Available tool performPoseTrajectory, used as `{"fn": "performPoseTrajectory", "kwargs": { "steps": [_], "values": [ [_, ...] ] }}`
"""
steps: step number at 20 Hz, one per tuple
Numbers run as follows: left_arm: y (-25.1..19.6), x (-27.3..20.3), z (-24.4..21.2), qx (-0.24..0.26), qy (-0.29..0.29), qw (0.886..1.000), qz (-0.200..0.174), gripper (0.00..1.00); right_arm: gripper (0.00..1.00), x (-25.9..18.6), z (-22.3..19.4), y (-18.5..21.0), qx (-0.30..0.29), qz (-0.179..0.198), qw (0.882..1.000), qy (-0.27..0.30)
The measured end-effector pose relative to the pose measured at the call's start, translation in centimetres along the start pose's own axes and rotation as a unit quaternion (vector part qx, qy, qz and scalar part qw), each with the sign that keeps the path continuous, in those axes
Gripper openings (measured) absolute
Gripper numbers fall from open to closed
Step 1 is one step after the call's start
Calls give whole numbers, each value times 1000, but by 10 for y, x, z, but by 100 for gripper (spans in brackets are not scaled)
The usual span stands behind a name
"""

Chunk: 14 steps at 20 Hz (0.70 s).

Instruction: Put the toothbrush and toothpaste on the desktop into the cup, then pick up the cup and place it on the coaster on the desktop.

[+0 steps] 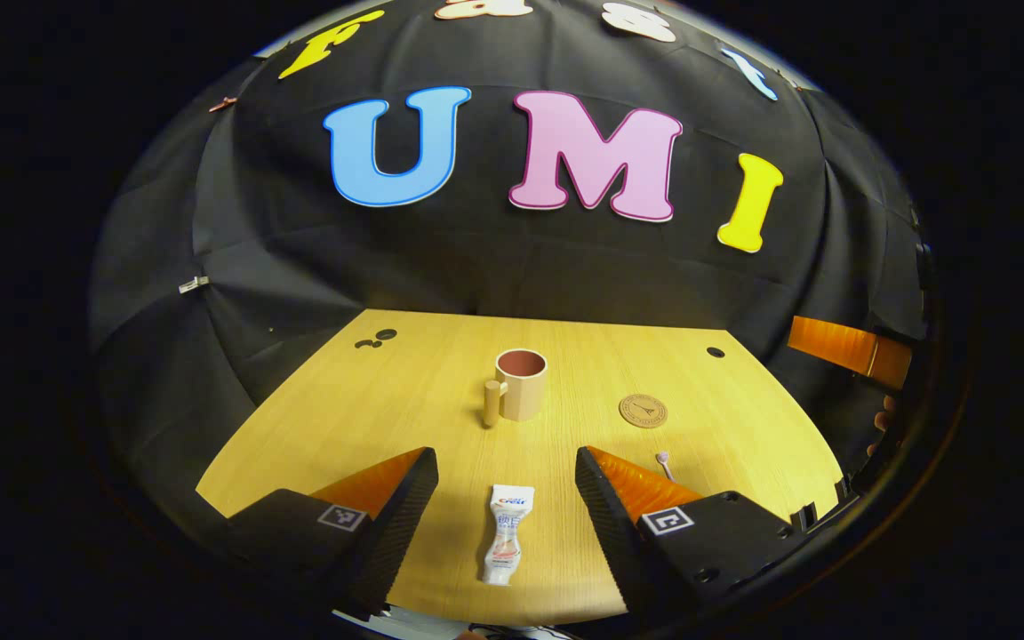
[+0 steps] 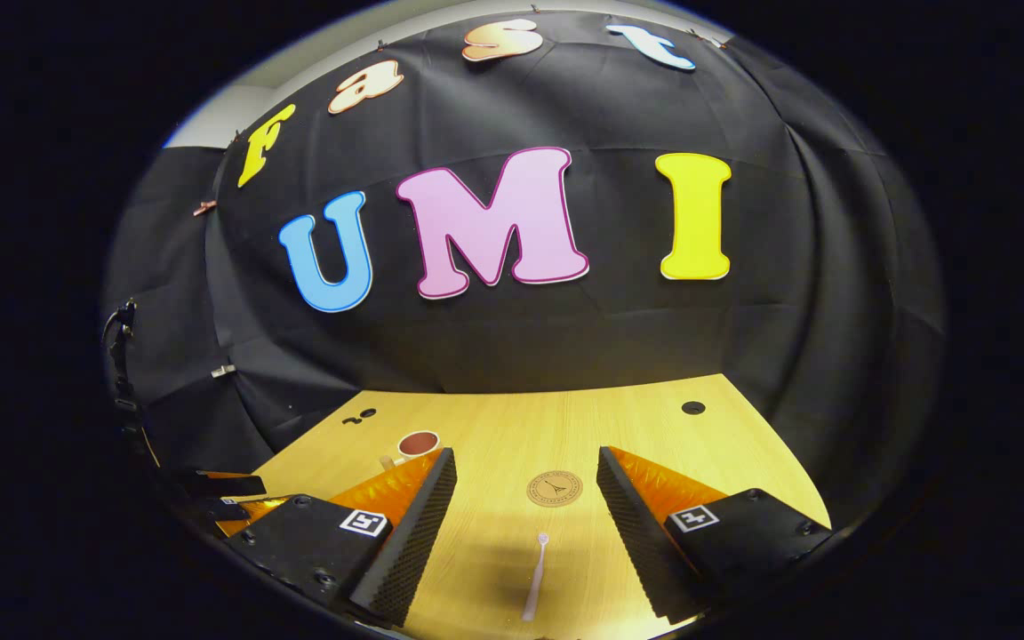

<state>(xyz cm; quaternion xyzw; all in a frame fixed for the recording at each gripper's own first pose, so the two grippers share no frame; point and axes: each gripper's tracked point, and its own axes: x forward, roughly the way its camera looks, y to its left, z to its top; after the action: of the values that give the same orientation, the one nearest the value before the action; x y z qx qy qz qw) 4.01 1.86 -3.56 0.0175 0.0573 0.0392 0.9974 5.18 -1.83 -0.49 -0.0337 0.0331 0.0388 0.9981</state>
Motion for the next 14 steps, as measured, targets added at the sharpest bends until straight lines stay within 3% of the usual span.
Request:
{"fn": "performPoseTrajectory", "kwargs": {
  "steps": [5,14],
  "values": [
    [-2,28,-35,-17,41,999,20,96,98,13,-6,-19,-3,7,1000,15],
    [-3,80,-128,20,135,990,46,94,98,22,-34,-47,-10,35,998,56]
  ]
}}
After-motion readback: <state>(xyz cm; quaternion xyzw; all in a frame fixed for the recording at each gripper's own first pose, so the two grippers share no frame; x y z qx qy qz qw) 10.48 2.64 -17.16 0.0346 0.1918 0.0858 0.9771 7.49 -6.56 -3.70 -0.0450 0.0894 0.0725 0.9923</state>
